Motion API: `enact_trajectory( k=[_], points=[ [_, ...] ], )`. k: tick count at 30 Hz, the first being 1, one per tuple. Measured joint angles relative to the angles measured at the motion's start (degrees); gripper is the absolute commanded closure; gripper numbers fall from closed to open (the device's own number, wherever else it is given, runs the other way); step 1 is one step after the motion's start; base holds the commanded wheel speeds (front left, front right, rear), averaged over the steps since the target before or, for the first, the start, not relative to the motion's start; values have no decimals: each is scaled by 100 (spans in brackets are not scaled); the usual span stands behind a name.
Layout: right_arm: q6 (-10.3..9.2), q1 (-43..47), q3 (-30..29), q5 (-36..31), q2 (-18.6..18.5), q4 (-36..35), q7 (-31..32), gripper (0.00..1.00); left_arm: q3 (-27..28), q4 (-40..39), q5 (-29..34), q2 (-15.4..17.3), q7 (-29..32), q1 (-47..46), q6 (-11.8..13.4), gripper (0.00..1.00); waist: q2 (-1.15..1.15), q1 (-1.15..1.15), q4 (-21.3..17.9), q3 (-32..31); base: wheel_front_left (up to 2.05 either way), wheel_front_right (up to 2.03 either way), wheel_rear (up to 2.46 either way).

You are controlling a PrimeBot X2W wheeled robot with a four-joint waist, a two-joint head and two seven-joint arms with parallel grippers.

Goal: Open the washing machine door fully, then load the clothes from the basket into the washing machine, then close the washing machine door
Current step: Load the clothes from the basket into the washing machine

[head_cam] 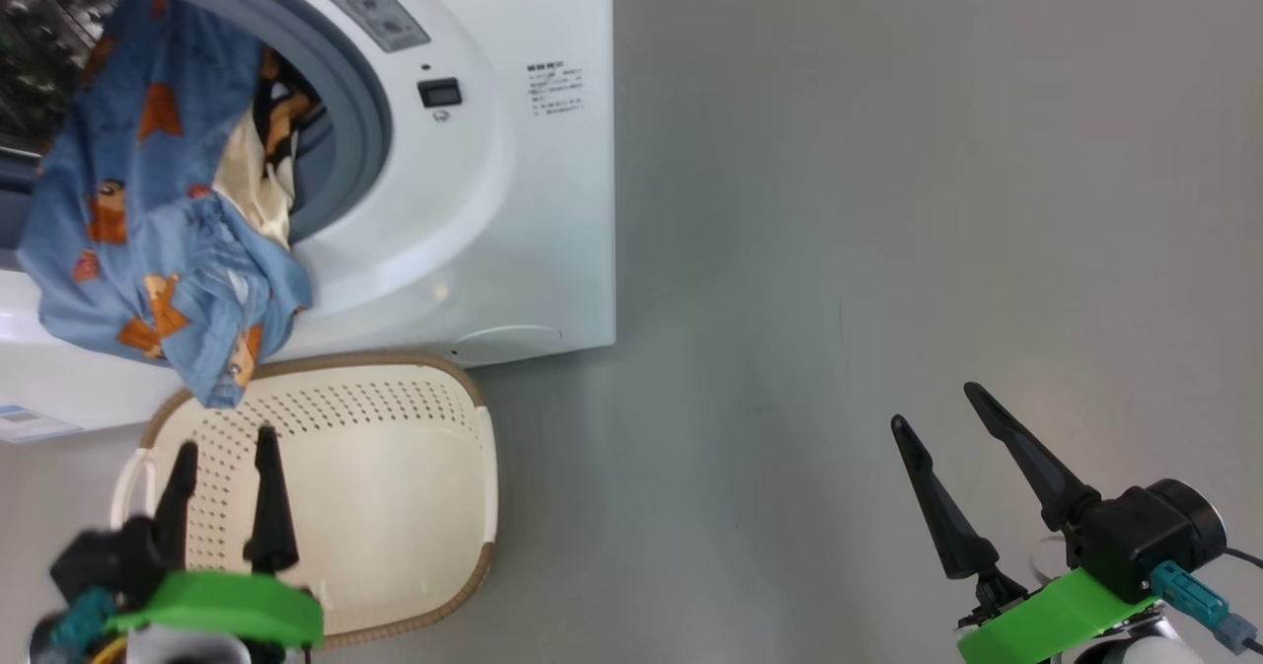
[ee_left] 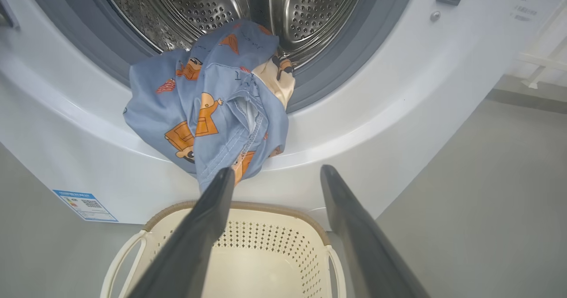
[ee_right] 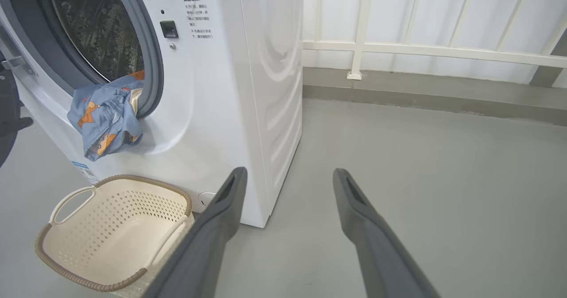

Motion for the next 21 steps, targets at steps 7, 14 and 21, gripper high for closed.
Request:
enact_trajectory(
  k=[7,14,21],
  points=[
    [0,-127,40,9,-80,7,-31,0,156,671,-230,35,179,-870,82,0,0,0,-115,293,0,0,0],
    [0,-327,80,64,-127,55,-100,0,321,1479,-252,324,269,-1662,218,0,0,0,-311,559,0,0,0],
    [0,-428,118,121,-143,120,-151,0,402,2134,-250,603,366,-2409,411,0,0,0,-487,837,0,0,0]
  ],
)
